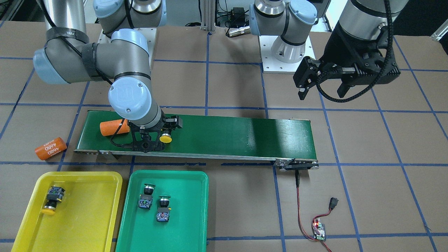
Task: Sort buttons by color to trays
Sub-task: 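Lower the right gripper onto the yellow button on the belt and grasp it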
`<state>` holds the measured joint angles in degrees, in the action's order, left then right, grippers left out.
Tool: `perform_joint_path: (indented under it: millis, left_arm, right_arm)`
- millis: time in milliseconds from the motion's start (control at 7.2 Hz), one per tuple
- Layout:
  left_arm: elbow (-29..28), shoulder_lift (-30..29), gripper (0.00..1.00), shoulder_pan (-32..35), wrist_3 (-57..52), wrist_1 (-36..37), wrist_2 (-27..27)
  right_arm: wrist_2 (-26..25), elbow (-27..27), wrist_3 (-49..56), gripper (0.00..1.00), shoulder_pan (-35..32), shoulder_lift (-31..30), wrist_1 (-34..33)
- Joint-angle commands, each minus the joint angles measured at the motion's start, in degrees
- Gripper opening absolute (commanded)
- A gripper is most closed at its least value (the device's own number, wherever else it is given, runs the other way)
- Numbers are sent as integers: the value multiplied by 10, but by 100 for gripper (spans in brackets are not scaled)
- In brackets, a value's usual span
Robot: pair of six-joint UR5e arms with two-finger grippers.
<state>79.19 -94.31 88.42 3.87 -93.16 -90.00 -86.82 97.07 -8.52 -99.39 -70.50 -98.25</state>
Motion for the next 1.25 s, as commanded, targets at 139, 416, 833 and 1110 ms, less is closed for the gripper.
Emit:
perform_joint_path:
  millis: [139,416,833,1110]
  left_arm:
    - [-1,2,100,0,0,0,0]
    - [0,-1,100,0,0,0,1]
    - [-4,0,100,0,0,0,1]
    - [-12,-5,100,-1,0,-3,1]
  right_arm:
    - [-2,4,-1,46,2,15,-2]
    - [-3,5,-1,0,5,14,-5]
    - [-13,-15,-2,0,16,-2,-40]
    - [-12,-52,3,0,60,-8,-46]
